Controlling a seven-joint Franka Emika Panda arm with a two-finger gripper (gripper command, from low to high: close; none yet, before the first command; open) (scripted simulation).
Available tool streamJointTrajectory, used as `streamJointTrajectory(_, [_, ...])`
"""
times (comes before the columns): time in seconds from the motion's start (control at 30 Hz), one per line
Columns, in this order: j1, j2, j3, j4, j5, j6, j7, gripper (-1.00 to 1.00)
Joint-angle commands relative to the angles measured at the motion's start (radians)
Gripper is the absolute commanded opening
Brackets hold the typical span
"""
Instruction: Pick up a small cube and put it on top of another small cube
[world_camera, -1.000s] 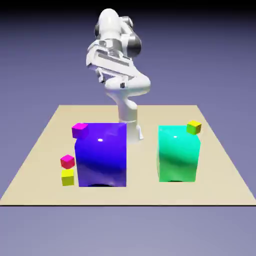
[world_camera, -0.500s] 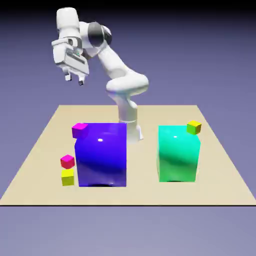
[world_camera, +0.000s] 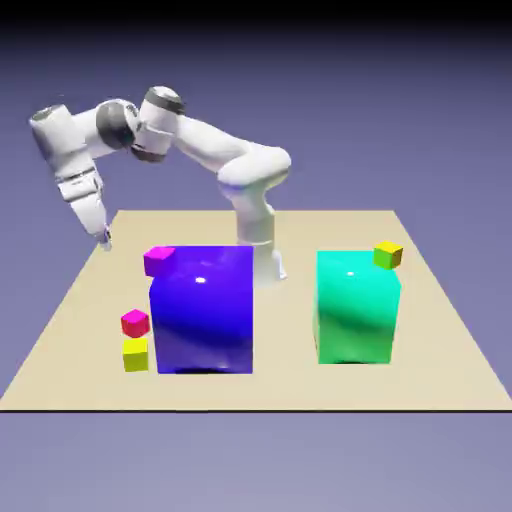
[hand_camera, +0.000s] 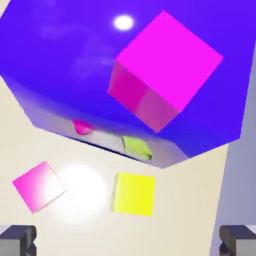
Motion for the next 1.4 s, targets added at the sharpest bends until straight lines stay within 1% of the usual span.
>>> streamJointTrajectory(0.0, [0.021,-0.017,-0.03,0.016,-0.021,-0.034,-0.044,0.0])
streamJointTrajectory(0.3, [0.2,-0.166,-0.29,0.151,-0.199,-0.328,-0.416,0.0])
streamJointTrajectory(0.33, [0.2,-0.166,-0.29,0.151,-0.199,-0.328,-0.416,0.0])
streamJointTrajectory(0.43, [0.131,-0.213,-0.393,0.061,-0.293,-0.25,-0.412,0.0])
streamJointTrajectory(0.47, [0.131,-0.213,-0.393,0.06,-0.293,-0.25,-0.412,-1.0])
streamJointTrajectory(0.5, [0.131,-0.213,-0.393,0.06,-0.293,-0.25,-0.412,-1.0])
streamJointTrajectory(0.6, [0.2,-0.167,-0.289,0.152,-0.198,-0.326,-0.409,-1.0])
streamJointTrajectory(1.17, [0.225,-0.33,-0.147,0.248,-0.033,-0.082,0.326,-1.0])
streamJointTrajectory(1.2, [0.225,-0.33,-0.147,0.248,-0.033,-0.082,0.326,-1.0])
streamJointTrajectory(1.3, [0.183,-0.391,-0.25,0.155,-0.12,0.007,0.335,-1.0])
streamJointTrajectory(1.33, [0.183,-0.391,-0.25,0.155,-0.12,0.007,0.335,1.0])
streamJointTrajectory(1.37, [0.183,-0.391,-0.25,0.155,-0.12,0.007,0.335,1.0])
